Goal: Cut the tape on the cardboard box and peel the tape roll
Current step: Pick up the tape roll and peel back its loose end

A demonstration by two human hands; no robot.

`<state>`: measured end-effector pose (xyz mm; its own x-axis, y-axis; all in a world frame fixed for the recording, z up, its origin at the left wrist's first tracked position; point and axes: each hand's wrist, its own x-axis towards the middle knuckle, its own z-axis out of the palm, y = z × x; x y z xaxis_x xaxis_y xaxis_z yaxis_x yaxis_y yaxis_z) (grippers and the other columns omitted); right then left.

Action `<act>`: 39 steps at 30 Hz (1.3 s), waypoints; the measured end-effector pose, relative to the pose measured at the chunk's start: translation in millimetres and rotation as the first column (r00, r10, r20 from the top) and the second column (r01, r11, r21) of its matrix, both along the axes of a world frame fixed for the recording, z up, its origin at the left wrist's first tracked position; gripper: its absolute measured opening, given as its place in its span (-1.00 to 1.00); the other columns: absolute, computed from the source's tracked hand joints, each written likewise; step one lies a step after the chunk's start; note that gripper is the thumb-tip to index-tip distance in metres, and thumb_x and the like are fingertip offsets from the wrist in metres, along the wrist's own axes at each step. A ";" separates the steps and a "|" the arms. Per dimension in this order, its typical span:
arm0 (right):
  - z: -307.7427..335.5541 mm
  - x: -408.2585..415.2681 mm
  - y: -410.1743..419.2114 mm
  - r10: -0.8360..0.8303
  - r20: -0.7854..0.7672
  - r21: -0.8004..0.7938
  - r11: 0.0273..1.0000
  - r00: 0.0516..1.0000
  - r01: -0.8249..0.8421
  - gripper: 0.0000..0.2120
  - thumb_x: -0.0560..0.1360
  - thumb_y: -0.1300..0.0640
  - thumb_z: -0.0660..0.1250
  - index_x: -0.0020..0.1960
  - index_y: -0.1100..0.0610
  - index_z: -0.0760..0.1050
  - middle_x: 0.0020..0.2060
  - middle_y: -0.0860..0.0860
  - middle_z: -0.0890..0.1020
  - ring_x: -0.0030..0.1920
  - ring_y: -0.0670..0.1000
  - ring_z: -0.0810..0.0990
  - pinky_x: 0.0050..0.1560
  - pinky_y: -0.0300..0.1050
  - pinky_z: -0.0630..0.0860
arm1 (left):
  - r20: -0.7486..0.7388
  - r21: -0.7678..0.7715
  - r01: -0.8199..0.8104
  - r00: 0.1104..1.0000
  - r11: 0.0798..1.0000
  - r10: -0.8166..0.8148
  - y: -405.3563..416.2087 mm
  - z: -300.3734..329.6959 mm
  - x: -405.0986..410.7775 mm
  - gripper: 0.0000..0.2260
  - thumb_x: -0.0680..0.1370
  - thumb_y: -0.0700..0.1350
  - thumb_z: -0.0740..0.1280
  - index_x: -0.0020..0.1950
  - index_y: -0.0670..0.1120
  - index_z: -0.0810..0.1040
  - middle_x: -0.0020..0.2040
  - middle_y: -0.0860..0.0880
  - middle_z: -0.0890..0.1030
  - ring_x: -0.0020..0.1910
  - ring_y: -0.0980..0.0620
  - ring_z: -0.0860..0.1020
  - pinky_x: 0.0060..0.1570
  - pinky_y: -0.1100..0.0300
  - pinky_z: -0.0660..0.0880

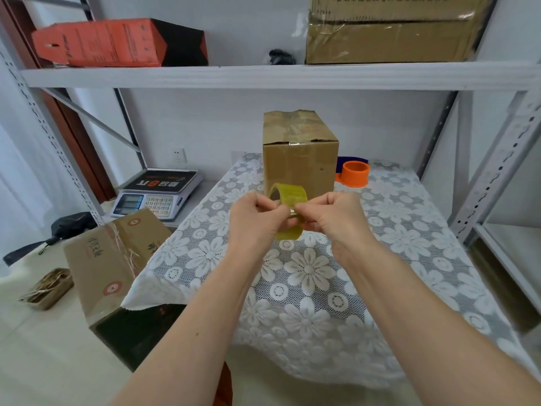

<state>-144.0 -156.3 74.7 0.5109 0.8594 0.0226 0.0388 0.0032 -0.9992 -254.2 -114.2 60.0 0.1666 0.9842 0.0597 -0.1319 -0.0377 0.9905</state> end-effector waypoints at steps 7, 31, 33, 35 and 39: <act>-5.0 -5.2 2.7 -0.097 -0.030 0.036 0.994 0.995 0.099 -0.79 0.32 0.40 0.42 -0.29 0.13 0.50 -0.31 0.05 0.59 -0.25 0.00 0.59 -0.12 -0.05 0.62 | 0.093 -0.048 0.015 0.996 0.999 -0.010 -2.7 4.1 -0.8 -0.79 0.44 -0.41 0.37 -0.19 -0.13 0.44 -0.30 -0.12 0.66 -0.33 -0.07 0.69 -0.30 0.25 0.62; -18.5 24.3 3.7 0.032 0.190 0.107 0.993 0.981 -0.053 -0.96 0.41 0.22 0.45 -0.20 0.18 0.62 -0.26 0.07 0.69 -0.26 -0.06 0.67 -0.19 -0.29 0.58 | 0.095 -0.125 0.118 0.990 0.985 -0.107 2.5 -4.6 -4.4 -0.65 0.28 -0.45 0.48 -0.02 -0.18 0.56 0.05 -0.31 0.65 0.02 -0.24 0.66 0.02 0.01 0.61; -19.9 28.3 4.1 -0.028 0.134 0.124 0.992 0.991 0.011 -0.94 0.47 0.23 0.39 -0.18 0.20 0.59 -0.25 0.10 0.68 -0.24 0.01 0.67 -0.16 -0.18 0.63 | 0.105 -0.127 0.094 0.991 0.987 -0.081 1.1 -4.7 -1.9 -0.69 0.32 -0.44 0.49 -0.03 -0.18 0.55 0.05 -0.31 0.64 -0.07 -0.21 0.68 -0.10 0.11 0.65; -19.5 34.8 4.3 -0.127 0.088 0.136 0.984 0.988 0.114 -0.90 0.52 0.20 0.32 -0.15 0.19 0.54 -0.24 0.09 0.65 -0.24 0.02 0.65 -0.18 -0.16 0.63 | 0.108 -0.147 0.059 0.993 0.987 -0.043 0.5 -3.9 1.0 -0.72 0.34 -0.41 0.50 -0.04 -0.18 0.55 0.05 -0.30 0.63 -0.20 -0.14 0.68 -0.22 0.20 0.65; -20.0 50.2 3.4 -0.187 0.055 0.083 0.980 0.981 0.182 -0.88 0.56 0.15 0.26 -0.12 0.16 0.49 -0.24 0.06 0.63 -0.28 -0.03 0.60 -0.26 -0.20 0.58 | 0.092 -0.147 0.014 0.996 0.989 0.000 0.6 -3.9 6.8 -0.77 0.38 -0.35 0.50 -0.08 -0.17 0.52 -0.03 -0.25 0.66 -0.37 -0.02 0.66 -0.33 0.26 0.63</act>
<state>-93.8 -152.9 54.7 0.6560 0.7448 0.1221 0.1078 0.0676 -0.9919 -247.4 -113.5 56.0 0.1743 0.9822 -0.0704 -0.2221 0.1089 0.9689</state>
